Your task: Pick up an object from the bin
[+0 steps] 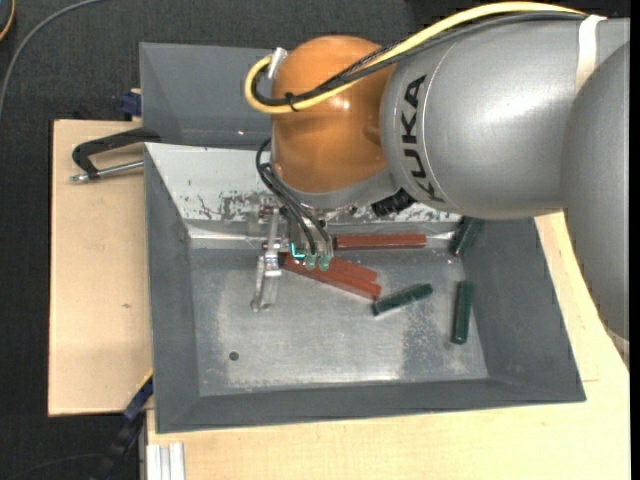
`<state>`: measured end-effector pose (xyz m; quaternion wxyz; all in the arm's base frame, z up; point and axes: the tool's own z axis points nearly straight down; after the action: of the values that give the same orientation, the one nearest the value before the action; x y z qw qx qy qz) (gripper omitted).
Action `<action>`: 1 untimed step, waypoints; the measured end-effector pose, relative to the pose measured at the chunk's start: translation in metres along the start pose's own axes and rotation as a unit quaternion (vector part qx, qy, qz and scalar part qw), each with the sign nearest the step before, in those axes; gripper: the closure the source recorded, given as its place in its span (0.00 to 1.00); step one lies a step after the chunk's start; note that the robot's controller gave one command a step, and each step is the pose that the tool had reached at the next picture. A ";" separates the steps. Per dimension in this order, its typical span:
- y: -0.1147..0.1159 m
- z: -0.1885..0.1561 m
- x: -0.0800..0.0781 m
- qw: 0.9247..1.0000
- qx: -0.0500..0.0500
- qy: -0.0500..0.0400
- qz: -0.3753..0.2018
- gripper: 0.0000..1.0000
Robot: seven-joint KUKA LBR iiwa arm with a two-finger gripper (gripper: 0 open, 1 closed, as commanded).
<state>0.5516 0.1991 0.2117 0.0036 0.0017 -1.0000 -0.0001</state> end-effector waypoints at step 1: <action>-0.092 0.011 -0.004 1.000 0.000 -0.003 -0.011 0.00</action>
Offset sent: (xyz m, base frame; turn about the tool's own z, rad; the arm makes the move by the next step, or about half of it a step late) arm 0.0032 -0.0916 -0.0119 -0.0236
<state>0.5555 0.1070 0.2007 0.0003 0.0124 -0.9999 0.0002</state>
